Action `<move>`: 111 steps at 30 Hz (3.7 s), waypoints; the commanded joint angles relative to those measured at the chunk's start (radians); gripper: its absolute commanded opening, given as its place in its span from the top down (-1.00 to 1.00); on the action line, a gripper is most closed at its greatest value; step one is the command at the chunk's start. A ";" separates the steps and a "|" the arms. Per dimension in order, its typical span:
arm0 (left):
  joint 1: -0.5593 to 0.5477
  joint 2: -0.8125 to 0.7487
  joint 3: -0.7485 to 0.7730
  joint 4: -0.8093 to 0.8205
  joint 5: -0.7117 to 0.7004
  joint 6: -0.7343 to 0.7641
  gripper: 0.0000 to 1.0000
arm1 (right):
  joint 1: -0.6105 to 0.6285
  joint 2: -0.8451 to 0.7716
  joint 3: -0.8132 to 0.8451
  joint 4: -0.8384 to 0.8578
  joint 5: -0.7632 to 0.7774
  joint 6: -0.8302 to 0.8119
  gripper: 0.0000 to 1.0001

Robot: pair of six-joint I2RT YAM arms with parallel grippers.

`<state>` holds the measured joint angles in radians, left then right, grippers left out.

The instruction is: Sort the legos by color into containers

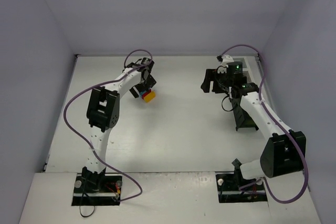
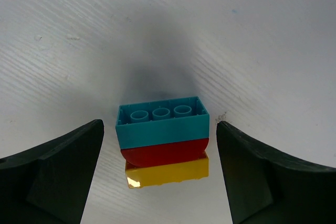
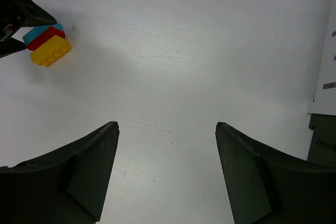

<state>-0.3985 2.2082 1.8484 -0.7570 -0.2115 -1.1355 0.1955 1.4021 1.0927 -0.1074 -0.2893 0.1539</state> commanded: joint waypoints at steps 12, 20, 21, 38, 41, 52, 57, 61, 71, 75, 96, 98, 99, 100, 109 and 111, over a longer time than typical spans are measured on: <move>-0.003 0.051 0.074 -0.058 0.021 -0.049 -0.42 | 0.001 -0.043 -0.010 0.072 -0.048 -0.002 -0.43; -0.002 0.004 0.038 -0.001 0.037 -0.034 0.77 | 0.036 -0.040 -0.017 0.072 -0.073 -0.031 -0.40; -0.003 -0.008 0.032 0.011 0.035 -0.020 0.87 | 0.047 -0.040 -0.016 0.072 -0.077 -0.034 -0.40; -0.011 -0.540 -0.472 0.847 0.326 0.132 1.00 | 0.281 0.057 0.205 0.187 -0.286 0.154 -0.44; -0.011 -0.591 -0.514 0.900 0.359 0.135 1.00 | 0.318 0.083 0.234 0.221 -0.278 0.187 -0.44; -0.030 -0.748 -0.624 1.036 0.393 0.141 1.00 | 0.358 0.156 0.286 0.279 -0.137 0.246 -0.40; -0.039 -0.768 -0.644 1.048 0.399 0.154 1.00 | 0.358 0.181 0.300 0.299 -0.099 0.259 -0.35; -0.051 -0.768 -0.644 1.047 0.396 0.177 1.00 | 0.358 0.199 0.326 0.314 -0.114 0.265 -0.30; -0.060 -0.763 -0.657 1.071 0.382 0.171 1.00 | 0.358 0.221 0.325 0.348 -0.136 0.273 -0.09; -0.063 -0.771 -0.664 1.068 0.373 0.175 1.00 | 0.358 0.225 0.319 0.360 -0.140 0.265 0.58; -0.042 -0.674 -0.612 1.053 0.311 0.137 1.00 | 0.303 0.066 0.078 0.164 -0.105 0.105 1.00; -0.040 -0.657 -0.597 1.056 0.313 0.151 1.00 | 0.291 0.055 0.073 0.128 -0.100 0.085 1.00; -0.040 -0.653 -0.592 1.055 0.316 0.155 1.00 | 0.268 0.035 0.072 0.112 -0.058 0.079 1.00; -0.040 -0.650 -0.589 1.053 0.319 0.160 1.00 | 0.248 0.023 0.072 0.085 -0.027 0.067 1.00; -0.043 -0.746 -0.684 0.963 0.400 0.307 1.00 | -0.186 -0.121 0.049 -0.084 0.264 0.035 1.00; -0.043 -0.780 -0.699 0.932 0.406 0.344 1.00 | -0.227 -0.129 0.059 -0.113 0.317 0.029 1.00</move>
<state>-0.4400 1.5265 1.1454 0.1715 0.1627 -0.8703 -0.0006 1.3098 1.1397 -0.1768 -0.0891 0.2077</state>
